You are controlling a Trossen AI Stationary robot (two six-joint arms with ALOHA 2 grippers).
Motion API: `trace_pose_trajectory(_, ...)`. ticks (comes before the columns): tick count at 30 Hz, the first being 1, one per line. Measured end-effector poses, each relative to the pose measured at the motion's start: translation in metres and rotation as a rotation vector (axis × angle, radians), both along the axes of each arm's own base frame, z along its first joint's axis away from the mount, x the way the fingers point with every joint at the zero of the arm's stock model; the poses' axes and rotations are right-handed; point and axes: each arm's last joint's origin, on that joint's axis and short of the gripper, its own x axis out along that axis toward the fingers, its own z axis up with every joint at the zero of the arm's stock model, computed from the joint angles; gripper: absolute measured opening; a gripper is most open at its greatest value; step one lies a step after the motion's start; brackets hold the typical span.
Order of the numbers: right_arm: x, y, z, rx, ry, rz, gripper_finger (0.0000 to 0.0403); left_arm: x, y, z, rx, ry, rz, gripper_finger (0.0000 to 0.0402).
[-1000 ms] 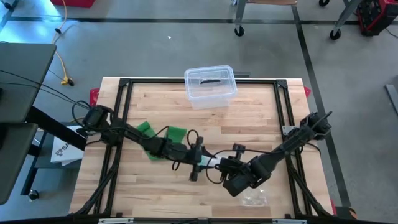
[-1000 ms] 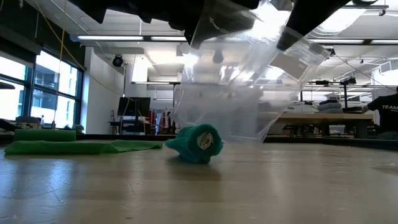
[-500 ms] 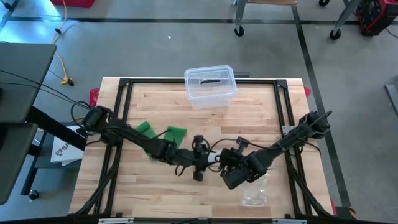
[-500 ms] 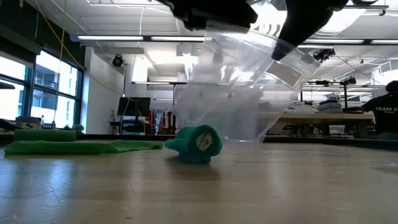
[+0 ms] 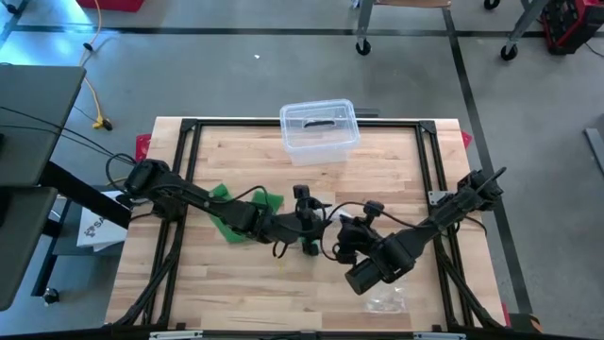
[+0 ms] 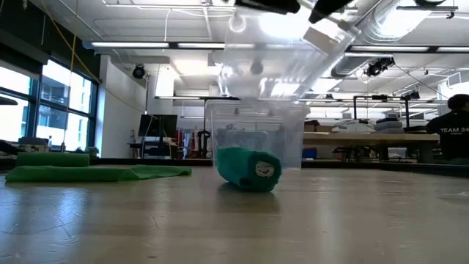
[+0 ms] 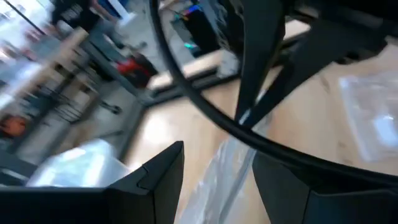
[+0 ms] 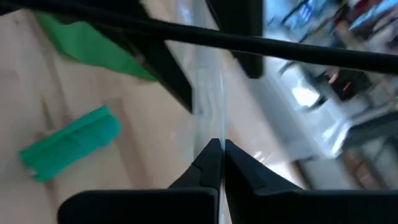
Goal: Roll bandage
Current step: Open the transparent zip bag
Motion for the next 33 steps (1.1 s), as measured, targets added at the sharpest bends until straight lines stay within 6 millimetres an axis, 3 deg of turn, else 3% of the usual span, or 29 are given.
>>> trace_pose_trajectory(5,-0.002,0.000,-0.003,-0.096,0.078,0.059,0.0000,0.002,0.001,0.006,0.025,0.002,0.001,0.0179)
trace_pose_trajectory(14,-0.008,-0.005,-0.030,-0.007,0.144,0.023,0.0000,0.005,0.024,-0.022,-0.212,0.037,-0.003,0.0179)
trace_pose_trajectory(20,-0.013,-0.009,-0.053,0.021,0.183,0.005,0.0000,0.006,0.022,-0.016,-0.249,-0.025,-0.040,0.0179)
trace_pose_trajectory(27,-0.009,-0.008,-0.055,0.044,0.138,0.008,0.0000,0.009,0.037,-0.021,-0.252,0.037,-0.063,0.0179)
trace_pose_trajectory(33,-0.008,-0.007,-0.054,0.066,0.121,-0.001,0.0000,0.007,0.033,-0.025,-0.187,0.106,-0.136,0.0179)
